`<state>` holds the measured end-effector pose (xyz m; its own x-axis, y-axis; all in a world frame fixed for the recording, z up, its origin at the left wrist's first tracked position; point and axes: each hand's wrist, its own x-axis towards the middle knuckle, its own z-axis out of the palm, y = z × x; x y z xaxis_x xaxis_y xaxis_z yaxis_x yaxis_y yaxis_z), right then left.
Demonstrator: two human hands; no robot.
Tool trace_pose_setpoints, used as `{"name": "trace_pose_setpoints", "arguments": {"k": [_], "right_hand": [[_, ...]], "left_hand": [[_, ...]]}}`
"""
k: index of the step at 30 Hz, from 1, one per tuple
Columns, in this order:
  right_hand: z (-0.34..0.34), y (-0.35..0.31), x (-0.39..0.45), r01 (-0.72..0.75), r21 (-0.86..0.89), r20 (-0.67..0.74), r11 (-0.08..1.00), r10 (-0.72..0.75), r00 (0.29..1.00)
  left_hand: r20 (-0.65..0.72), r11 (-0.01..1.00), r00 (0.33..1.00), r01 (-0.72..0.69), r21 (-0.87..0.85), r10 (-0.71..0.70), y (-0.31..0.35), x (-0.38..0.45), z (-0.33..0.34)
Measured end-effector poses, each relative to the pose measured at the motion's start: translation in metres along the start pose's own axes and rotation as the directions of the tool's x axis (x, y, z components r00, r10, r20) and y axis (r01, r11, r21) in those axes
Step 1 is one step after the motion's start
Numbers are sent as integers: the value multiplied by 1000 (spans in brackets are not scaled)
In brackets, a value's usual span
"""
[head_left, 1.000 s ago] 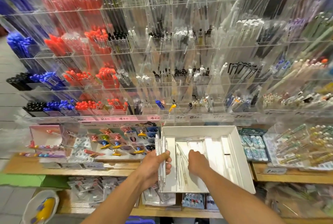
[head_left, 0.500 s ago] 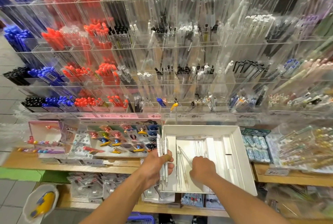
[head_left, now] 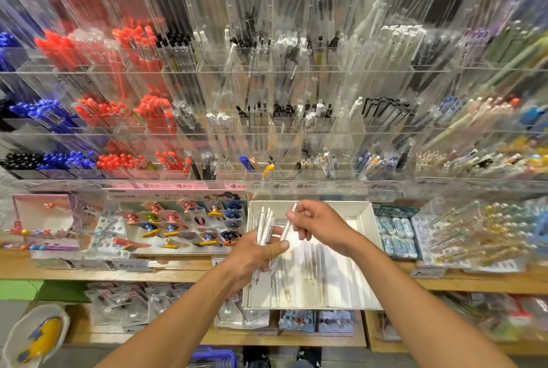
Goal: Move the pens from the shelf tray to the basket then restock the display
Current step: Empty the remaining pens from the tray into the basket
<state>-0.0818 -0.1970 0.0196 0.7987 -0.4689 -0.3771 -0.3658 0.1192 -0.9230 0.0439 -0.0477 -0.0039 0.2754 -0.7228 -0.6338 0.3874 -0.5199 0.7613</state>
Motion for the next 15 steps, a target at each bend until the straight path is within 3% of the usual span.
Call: {"name": "trace_pose_setpoints", "arguments": {"k": [2,4,6,7,10,12,15], "right_hand": [[5,3,7,-23,163,-7,986,24,1000],[11,16,15,-92,193,-82,977,110,991],[16,40,20,-234,-59,-233,970,215,949],[18,54,20,-319,-247,-293,915,243,925],[28,94,15,-422,-648,-284,634,314,906],[37,111,9,-436,-729,-269,527,364,892],[48,121,6,-488,-734,-339,473,368,866]], "left_hand": [[-5,1000,1000,14,8,-14,-1,1,3],[-52,1000,998,25,0,-25,-5,4,3],[-92,999,995,48,-12,-48,-10,6,3],[-107,999,993,50,-22,-52,-11,6,2],[-119,996,992,44,-72,-52,-15,4,-1],[-81,994,995,52,-101,-60,-17,2,-5],[-21,987,997,71,-144,-75,-18,-2,-9]]}}
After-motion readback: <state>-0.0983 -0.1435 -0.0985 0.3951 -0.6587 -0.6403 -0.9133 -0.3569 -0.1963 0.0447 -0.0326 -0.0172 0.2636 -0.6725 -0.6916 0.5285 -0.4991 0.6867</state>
